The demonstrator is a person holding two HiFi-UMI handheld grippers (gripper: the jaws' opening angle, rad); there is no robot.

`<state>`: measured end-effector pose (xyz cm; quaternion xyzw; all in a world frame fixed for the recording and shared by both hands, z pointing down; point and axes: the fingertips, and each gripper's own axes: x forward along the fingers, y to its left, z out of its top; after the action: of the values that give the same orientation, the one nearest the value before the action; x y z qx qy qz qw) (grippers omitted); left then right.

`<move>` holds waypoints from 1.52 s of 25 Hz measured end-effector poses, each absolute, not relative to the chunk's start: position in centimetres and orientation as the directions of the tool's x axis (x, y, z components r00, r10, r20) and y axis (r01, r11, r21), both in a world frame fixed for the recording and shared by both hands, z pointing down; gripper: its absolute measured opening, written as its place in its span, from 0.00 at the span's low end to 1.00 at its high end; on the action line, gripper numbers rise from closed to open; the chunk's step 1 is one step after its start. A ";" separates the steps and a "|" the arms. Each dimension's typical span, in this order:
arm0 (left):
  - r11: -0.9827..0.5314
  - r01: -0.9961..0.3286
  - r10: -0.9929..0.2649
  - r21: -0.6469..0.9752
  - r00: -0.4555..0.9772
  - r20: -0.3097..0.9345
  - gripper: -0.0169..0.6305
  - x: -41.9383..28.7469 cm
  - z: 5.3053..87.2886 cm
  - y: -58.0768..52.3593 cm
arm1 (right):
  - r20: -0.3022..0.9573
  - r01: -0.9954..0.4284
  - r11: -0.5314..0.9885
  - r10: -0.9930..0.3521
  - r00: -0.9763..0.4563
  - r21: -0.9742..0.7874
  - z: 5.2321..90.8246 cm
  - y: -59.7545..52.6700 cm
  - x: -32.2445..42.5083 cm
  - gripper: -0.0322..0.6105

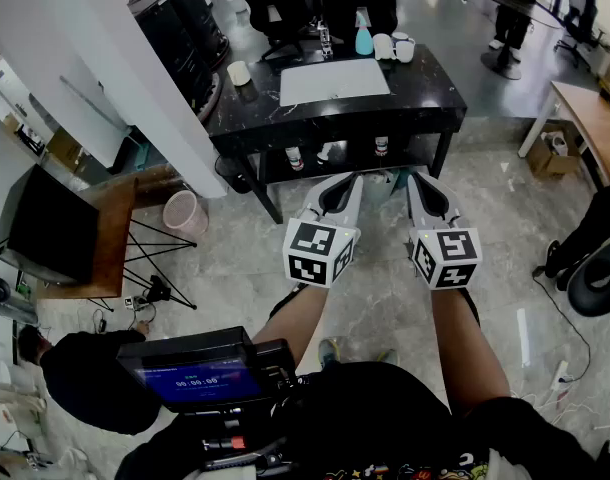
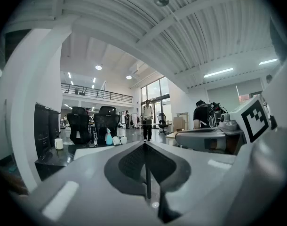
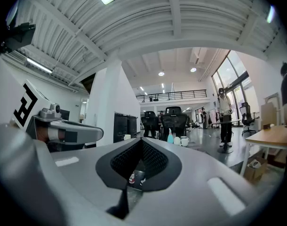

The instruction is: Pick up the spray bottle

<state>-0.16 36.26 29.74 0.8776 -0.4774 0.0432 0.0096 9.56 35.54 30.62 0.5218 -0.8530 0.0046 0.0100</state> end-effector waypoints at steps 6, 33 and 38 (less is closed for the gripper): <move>-0.546 -0.837 -0.835 -0.022 0.543 0.086 0.03 1.6 29.5 35.7 | 0.013 -0.893 0.450 -0.893 -0.450 -0.006 30.4 35.0 11.1 0.09; -0.624 -0.781 -0.779 -0.020 0.620 0.092 0.03 1.4 35.9 -7.4 | 0.077 -0.893 0.450 -0.891 -0.448 0.020 38.5 -7.4 8.6 0.10; -0.652 -0.758 -0.753 0.004 0.649 0.110 0.03 -0.7 35.1 -21.4 | 0.088 -0.907 0.420 -0.905 -0.416 0.026 37.0 -21.4 6.2 0.13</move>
<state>-0.68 -21.41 35.07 0.9076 -0.4162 0.0491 0.0249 6.16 -21.38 36.95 0.5385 -0.8414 0.0128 0.0439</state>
